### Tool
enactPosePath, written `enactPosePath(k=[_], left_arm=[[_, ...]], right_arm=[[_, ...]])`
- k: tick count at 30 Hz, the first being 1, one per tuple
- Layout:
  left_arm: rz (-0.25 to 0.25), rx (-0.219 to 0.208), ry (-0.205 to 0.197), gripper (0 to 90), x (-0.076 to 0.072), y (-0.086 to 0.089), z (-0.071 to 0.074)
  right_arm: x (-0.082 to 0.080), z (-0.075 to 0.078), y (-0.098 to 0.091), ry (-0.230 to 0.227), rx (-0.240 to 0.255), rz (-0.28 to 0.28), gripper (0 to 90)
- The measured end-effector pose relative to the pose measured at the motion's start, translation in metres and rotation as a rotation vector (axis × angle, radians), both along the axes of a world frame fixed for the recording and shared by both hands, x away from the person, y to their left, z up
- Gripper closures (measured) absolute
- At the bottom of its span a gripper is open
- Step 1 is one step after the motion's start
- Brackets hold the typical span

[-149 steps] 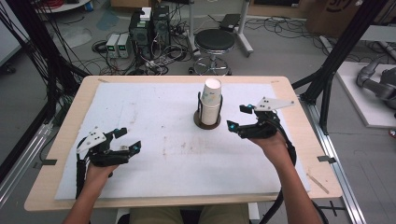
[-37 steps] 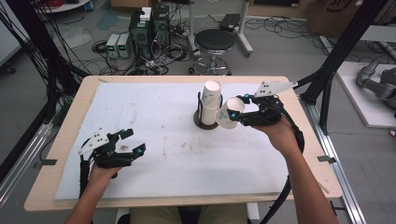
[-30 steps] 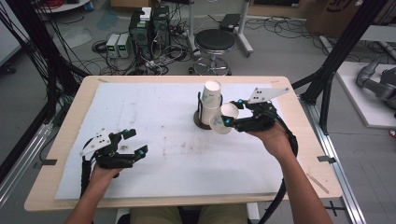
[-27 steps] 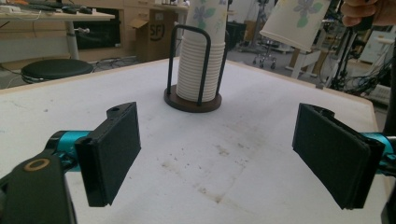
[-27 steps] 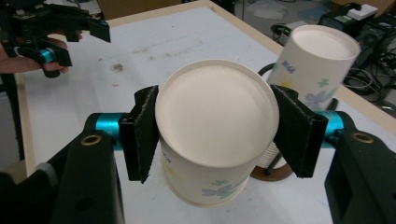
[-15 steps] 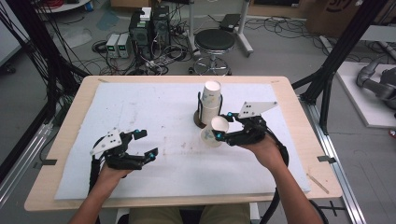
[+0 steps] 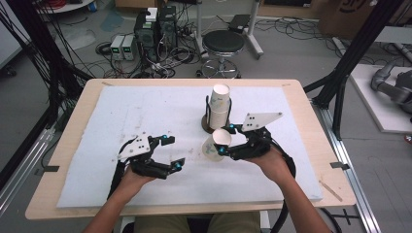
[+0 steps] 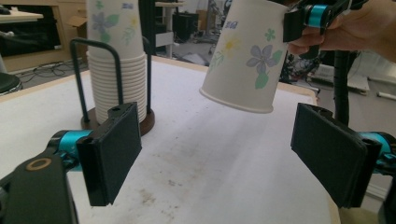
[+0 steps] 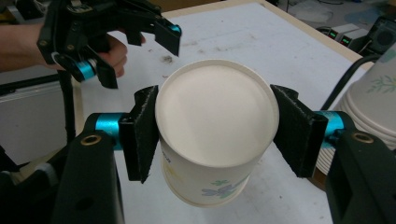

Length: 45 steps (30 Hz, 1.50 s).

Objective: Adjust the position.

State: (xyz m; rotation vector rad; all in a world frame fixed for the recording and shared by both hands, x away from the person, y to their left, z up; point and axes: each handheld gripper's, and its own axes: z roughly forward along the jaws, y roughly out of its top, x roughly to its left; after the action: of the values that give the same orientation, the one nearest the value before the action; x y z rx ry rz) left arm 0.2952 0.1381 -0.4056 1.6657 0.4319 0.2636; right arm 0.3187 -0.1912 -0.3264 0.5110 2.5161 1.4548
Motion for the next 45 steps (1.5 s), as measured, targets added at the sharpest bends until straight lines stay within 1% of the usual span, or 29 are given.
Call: enactPosePath(k=[1, 4, 7, 11, 15, 18, 20, 24, 27, 29, 30, 32, 33, 35, 36, 37, 38, 39, 40, 41, 45], left_arm=[[-0.008, -0.004, 0.001, 16.0, 0.001, -0.004, 0.0], [-0.033, 0.002, -0.003, 16.0, 0.003, -0.015, 0.0], [-0.058, 0.017, -0.009, 16.0, 0.004, -0.027, 0.001], [-0.08, 0.035, -0.016, 16.1, 0.006, -0.04, 0.0], [-0.096, 0.047, -0.021, 16.3, 0.008, -0.049, -0.001], [-0.106, 0.047, -0.019, 16.8, 0.009, -0.053, -0.002], [-0.114, 0.053, -0.022, 17.6, 0.009, -0.054, -0.003], [-0.135, 0.045, -0.021, 20.8, 0.009, -0.055, -0.004], [-0.157, 0.049, -0.031, 25.9, 0.009, -0.055, -0.004], [-0.161, 0.046, -0.034, 26.9, 0.009, -0.055, -0.004], [-0.169, 0.052, -0.04, 28.3, 0.009, -0.055, -0.003], [-0.173, 0.052, -0.04, 31.3, 0.009, -0.054, -0.003], [-0.178, 0.058, -0.045, 33.1, 0.009, -0.054, -0.003], [-0.182, 0.066, -0.043, 35.7, 0.008, -0.053, -0.002], [-0.182, 0.072, -0.041, 36.6, 0.008, -0.053, -0.002], [-0.184, 0.075, -0.036, 37.2, 0.008, -0.053, -0.001], [-0.183, 0.088, -0.032, 38.1, 0.008, -0.052, 0.0], [-0.185, 0.099, -0.032, 38.7, 0.008, -0.052, 0.001], [-0.189, 0.099, -0.026, 39.5, 0.008, -0.051, 0.001], [-0.188, 0.107, -0.028, 40.1, 0.008, -0.051, 0.002], [-0.188, 0.146, -0.014, 40.7, 0.009, -0.048, 0.006]], right_arm=[[-0.001, 0.0, 0.001, 0.0, 0.002, 0.003, 37.8], [-0.002, -0.001, 0.004, 0.003, 0.0, 0.013, 37.8], [-0.003, -0.003, 0.006, 0.009, 0.003, 0.024, 37.8], [-0.004, -0.004, 0.009, 0.016, -0.001, 0.035, 37.8], [-0.005, -0.005, 0.012, 0.02, 0.0, 0.047, 37.8], [-0.006, -0.004, 0.013, 0.028, -0.003, 0.052, 37.8], [-0.006, -0.004, 0.013, 0.028, 0.001, 0.059, 37.8], [-0.006, -0.004, 0.013, 0.042, 0.015, 0.069, 37.8], [-0.006, -0.005, 0.013, 0.054, 0.03, 0.081, 37.8], [-0.006, -0.005, 0.014, 0.059, 0.033, 0.087, 37.9], [-0.006, -0.005, 0.014, 0.061, 0.035, 0.088, 37.9], [-0.006, -0.006, 0.014, 0.076, 0.043, 0.085, 37.8], [-0.005, -0.007, 0.014, 0.078, 0.046, 0.083, 37.7], [-0.005, -0.009, 0.013, 0.102, 0.058, 0.075, 35.8], [-0.004, -0.01, 0.013, 0.113, 0.065, 0.07, 32.8], [-0.003, -0.011, 0.013, 0.113, 0.07, 0.064, 26.5], [-0.003, -0.012, 0.013, 0.113, 0.076, 0.046, 21.6], [-0.003, -0.012, 0.012, 0.115, 0.08, 0.036, 21.2], [-0.003, -0.012, 0.011, 0.123, 0.084, 0.038, 21.2], [-0.003, -0.013, 0.009, 0.123, 0.097, 0.04, 21.2], [-0.003, -0.012, 0.004, 0.112, 0.101, 0.047, 20.5]])
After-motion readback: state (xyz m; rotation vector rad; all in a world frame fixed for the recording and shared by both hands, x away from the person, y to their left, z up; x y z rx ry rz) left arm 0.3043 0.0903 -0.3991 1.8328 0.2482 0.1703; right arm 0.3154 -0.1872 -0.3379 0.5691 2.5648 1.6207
